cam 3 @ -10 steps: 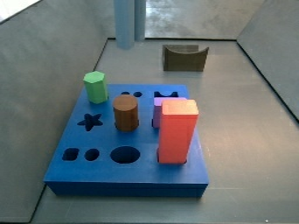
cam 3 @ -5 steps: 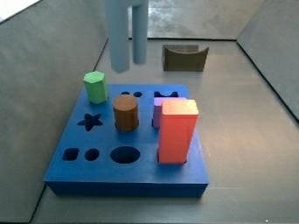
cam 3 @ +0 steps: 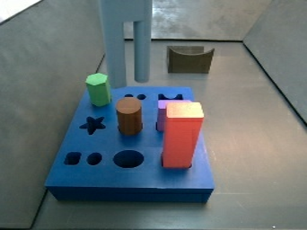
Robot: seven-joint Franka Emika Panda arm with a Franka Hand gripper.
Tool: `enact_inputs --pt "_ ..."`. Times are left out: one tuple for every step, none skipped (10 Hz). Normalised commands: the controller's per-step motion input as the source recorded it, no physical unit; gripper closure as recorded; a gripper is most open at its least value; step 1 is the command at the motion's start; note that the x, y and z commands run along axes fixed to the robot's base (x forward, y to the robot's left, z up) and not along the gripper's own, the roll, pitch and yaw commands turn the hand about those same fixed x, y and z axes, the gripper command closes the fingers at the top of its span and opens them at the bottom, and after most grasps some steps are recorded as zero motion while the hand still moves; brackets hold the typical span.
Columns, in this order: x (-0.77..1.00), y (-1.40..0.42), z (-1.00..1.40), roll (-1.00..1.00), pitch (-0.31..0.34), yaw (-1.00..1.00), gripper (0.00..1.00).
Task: Pick up the square-circle object. Move up. Rotate the square-circle object. Place the square-circle object on the fixture. Regrasp the square-circle object. Move to above the board. Insert the square-circle object.
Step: Insert the square-circle object.
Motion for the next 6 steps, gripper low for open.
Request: enact_inputs --pt "0.0 0.0 -0.15 0.0 0.0 -1.0 1.0" --pt "0.0 -0.11 -0.24 0.0 0.0 -0.94 1.0" --pt "-0.09 -0.28 -0.31 0.0 0.0 -0.76 1.0" --pt "-0.21 -0.43 -0.42 0.0 0.0 -0.58 1.0" --pt "-0.23 -0.46 -0.44 0.01 0.0 -0.43 1.0" --pt "-0.26 -0.33 -0.41 0.02 0.0 -0.45 1.0"
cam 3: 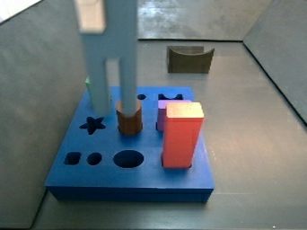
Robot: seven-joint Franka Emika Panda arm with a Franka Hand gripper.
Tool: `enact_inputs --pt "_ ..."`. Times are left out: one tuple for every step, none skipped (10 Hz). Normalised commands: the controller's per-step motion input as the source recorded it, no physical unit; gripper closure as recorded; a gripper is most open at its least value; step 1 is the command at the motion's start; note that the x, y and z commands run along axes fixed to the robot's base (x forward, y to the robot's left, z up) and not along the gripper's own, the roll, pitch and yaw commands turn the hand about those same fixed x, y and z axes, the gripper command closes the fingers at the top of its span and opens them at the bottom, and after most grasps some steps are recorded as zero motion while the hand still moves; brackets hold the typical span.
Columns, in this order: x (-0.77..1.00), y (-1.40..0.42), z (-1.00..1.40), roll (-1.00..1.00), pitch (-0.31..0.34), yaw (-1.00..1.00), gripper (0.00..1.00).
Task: Pick up the square-circle object. Move up. Rotate the square-circle object. Place the square-circle object on the fixture. Regrasp the square-circle object. Move to above the board. Insert the square-circle object.
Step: Insert the square-circle object.
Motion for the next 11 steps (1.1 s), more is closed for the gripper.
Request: enact_inputs --pt "-0.23 -0.04 -0.35 0.02 -0.073 -0.17 1.0" --pt "-0.2 0.0 -0.38 0.0 -0.059 0.0 1.0" --pt "-0.18 0.02 -0.41 0.01 -0.036 0.03 1.0" --pt "-0.19 -0.11 -0.44 0.09 -0.023 0.05 1.0" --pt "-0.23 -0.27 -0.41 0.12 -0.099 0.04 1.0" --pt "-0.31 -0.46 -0.33 0.18 -0.119 0.06 1.0" --pt "-0.23 -0.46 -0.27 0.2 -0.077 0.13 1.0" --pt "-0.22 -0.29 -0.28 0.19 -0.011 0.15 1.0" --pt "-0.19 -0.15 -0.28 0.18 0.0 0.19 1.0" --pt "-0.18 -0.02 -0.31 0.15 0.0 0.17 1.0" --pt "-0.15 0.03 -0.29 0.09 -0.006 0.03 1.0"
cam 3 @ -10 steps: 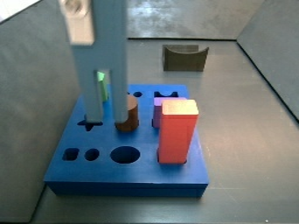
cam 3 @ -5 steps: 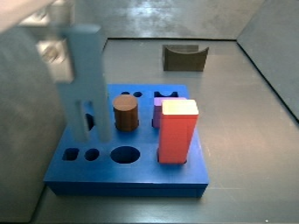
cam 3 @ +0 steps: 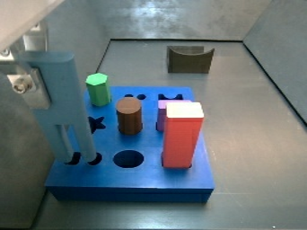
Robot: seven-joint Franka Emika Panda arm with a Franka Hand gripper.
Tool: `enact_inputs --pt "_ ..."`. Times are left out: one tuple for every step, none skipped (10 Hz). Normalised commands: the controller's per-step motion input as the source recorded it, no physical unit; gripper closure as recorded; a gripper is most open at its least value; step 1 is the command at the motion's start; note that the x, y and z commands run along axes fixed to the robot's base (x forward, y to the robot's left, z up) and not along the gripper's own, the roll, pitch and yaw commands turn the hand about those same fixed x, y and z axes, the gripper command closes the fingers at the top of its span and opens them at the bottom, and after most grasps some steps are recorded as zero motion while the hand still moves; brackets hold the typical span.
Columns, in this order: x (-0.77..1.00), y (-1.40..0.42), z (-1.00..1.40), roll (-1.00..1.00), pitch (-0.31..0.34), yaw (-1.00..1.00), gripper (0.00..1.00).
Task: Pick up the square-circle object. Move up. Rotate the square-circle object. Place the square-circle object on the fixture. Regrasp the square-circle object. Move to above the board. Insert the square-circle object.
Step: Insert the square-circle object.
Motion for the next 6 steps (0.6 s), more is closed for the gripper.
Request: enact_inputs --pt "-0.08 0.05 -0.23 0.08 -0.034 0.0 1.0" --pt "0.0 0.0 -0.19 0.06 -0.036 0.0 1.0" --pt "0.0 0.0 -0.07 0.0 -0.013 0.0 1.0" --pt "0.13 0.0 -0.07 0.0 -0.073 0.0 1.0" --pt "0.17 0.01 -0.09 0.0 -0.103 -0.1 1.0" --pt "0.16 0.0 -0.13 0.0 -0.146 -0.12 1.0"
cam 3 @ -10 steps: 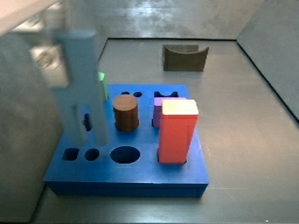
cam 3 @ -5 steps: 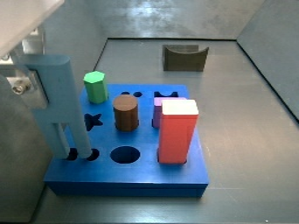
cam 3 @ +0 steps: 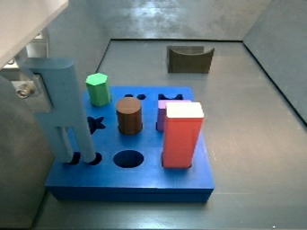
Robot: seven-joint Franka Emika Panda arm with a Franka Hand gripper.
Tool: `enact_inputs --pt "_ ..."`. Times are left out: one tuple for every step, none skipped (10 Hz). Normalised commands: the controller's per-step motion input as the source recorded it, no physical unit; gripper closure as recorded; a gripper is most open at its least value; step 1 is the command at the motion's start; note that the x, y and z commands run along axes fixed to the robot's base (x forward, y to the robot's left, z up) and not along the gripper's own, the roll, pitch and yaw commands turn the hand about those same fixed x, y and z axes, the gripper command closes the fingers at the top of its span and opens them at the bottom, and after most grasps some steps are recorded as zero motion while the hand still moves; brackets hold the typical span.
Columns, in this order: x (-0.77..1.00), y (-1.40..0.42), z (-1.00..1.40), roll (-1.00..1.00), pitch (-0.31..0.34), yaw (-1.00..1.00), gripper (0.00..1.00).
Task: Pick up the square-circle object. Move up. Rotate the square-circle object. Place the square-circle object on the fixture. Regrasp the square-circle object. Move to above the board. Insert the square-circle object.
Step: Insert the square-circle object.
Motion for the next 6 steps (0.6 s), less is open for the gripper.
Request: enact_inputs --pt "0.09 0.0 -0.15 0.01 -0.156 -0.11 1.0" --pt "0.0 0.0 -0.18 0.03 -0.164 -0.12 1.0" --pt "0.01 0.0 -0.2 0.03 -0.114 -0.05 1.0" --pt "0.0 0.0 -0.2 0.05 -0.159 -0.07 1.0" --pt "0.0 0.0 -0.2 0.03 -0.114 -0.03 1.0" --pt "0.03 0.0 -0.25 0.06 -0.18 -0.11 1.0"
